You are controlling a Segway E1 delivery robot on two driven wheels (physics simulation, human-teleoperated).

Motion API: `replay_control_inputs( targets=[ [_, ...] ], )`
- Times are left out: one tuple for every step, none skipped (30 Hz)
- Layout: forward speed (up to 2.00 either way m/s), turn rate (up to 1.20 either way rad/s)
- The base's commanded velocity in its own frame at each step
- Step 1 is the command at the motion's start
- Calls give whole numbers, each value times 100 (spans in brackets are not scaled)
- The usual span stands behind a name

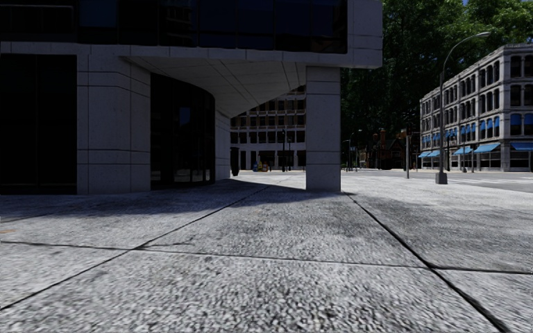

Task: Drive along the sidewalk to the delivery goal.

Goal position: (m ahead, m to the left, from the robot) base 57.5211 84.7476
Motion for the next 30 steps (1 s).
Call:
replay_control_inputs(
  targets=[
    [200, 0],
    [200, 0],
    [200, 0],
    [200, 0],
    [200, 0],
    [200, 0],
    [200, 0],
    [200, 0],
    [200, 0],
    [200, 0],
    [200, 0],
    [200, 0],
    [200, 0],
    [200, 0],
    [200, 0],
    [200, 0],
    [200, 0],
    [200, 0],
    [200, 0],
    [200, 0],
    [200, 0],
    [200, 0],
    [200, 0],
    [200, 0],
    [200, 0],
    [200, 0],
    [200, 0],
    [200, 0],
    [200, 0],
    [200, 0]
  ],
)
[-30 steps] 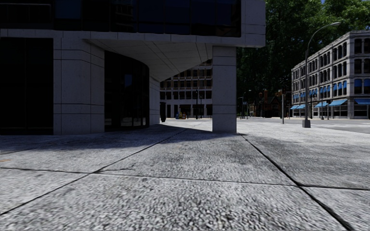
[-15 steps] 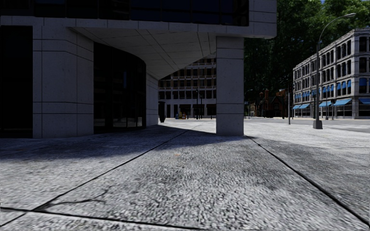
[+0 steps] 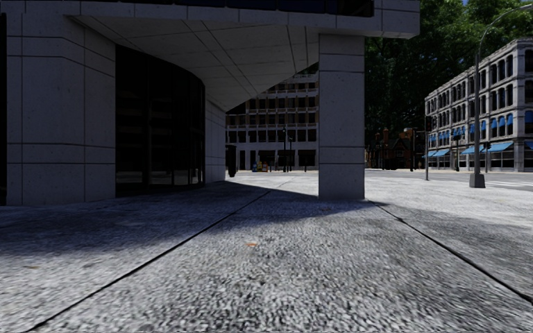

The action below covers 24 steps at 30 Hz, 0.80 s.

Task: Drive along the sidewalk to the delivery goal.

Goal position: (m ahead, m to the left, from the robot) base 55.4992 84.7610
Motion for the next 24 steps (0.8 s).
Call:
replay_control_inputs(
  targets=[
    [200, 0],
    [200, 0],
    [200, 0],
    [200, 0],
    [200, 0],
    [200, 0],
    [200, 0],
    [200, 0],
    [200, 0],
    [200, 0],
    [200, 0],
    [200, 0],
    [200, 0],
    [200, 0],
    [200, 0],
    [200, 0],
    [200, 0],
    [200, 0],
    [200, 0],
    [200, 0],
    [200, 0],
    [200, 0],
    [200, 0],
    [200, 0]
  ],
)
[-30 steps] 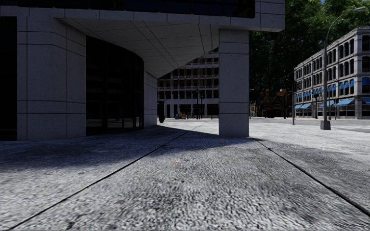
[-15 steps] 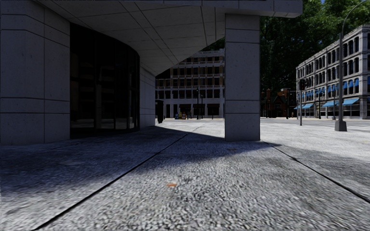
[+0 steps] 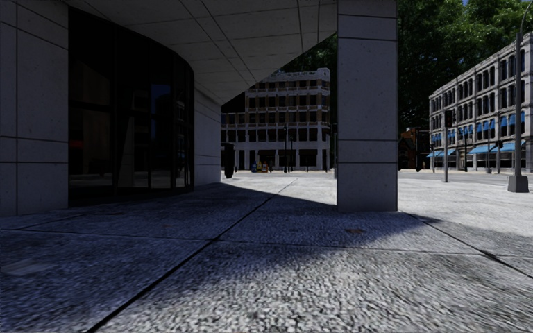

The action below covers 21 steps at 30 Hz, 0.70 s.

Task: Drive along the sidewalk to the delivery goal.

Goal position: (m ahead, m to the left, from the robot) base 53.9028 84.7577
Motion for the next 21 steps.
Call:
replay_control_inputs(
  targets=[
    [200, 0],
    [200, 0],
    [200, 0],
    [200, 0],
    [200, 0],
    [200, 0],
    [200, 0],
    [200, 0],
    [200, 0],
    [200, 0],
    [200, 0],
    [200, 0],
    [200, 0],
    [200, 0],
    [200, 0],
    [200, 0],
    [200, 0],
    [200, 0],
    [200, 0],
    [200, 0],
    [200, 0]
  ],
)
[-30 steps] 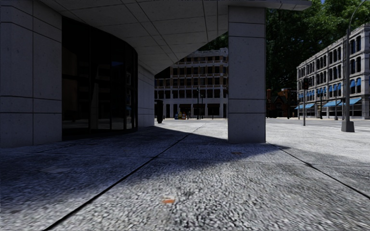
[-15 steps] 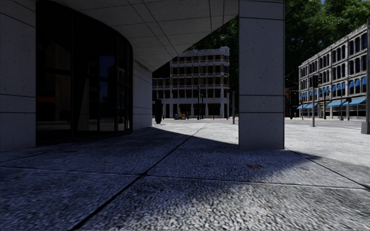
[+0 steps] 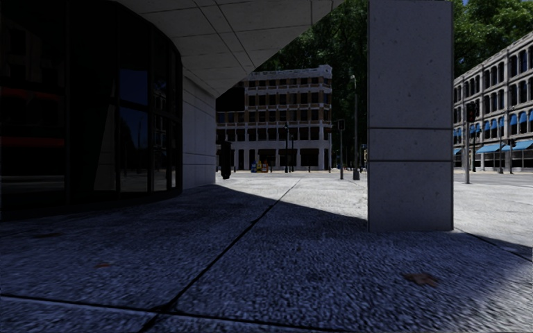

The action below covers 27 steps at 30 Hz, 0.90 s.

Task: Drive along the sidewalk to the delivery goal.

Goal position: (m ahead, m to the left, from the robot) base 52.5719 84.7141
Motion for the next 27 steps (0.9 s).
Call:
replay_control_inputs(
  targets=[
    [200, 0],
    [200, 0],
    [200, 0],
    [200, 0],
    [200, 0],
    [200, 0],
    [200, 0],
    [200, 0],
    [200, 0],
    [200, 0],
    [200, 0],
    [200, 0],
    [200, 0],
    [200, 0],
    [200, 0],
    [200, 0],
    [200, 0],
    [200, 0],
    [200, 0],
    [200, 0],
    [200, 0],
    [200, 0],
    [200, 0],
    [200, 0],
    [200, 0],
    [200, 0],
    [200, 0]
  ],
)
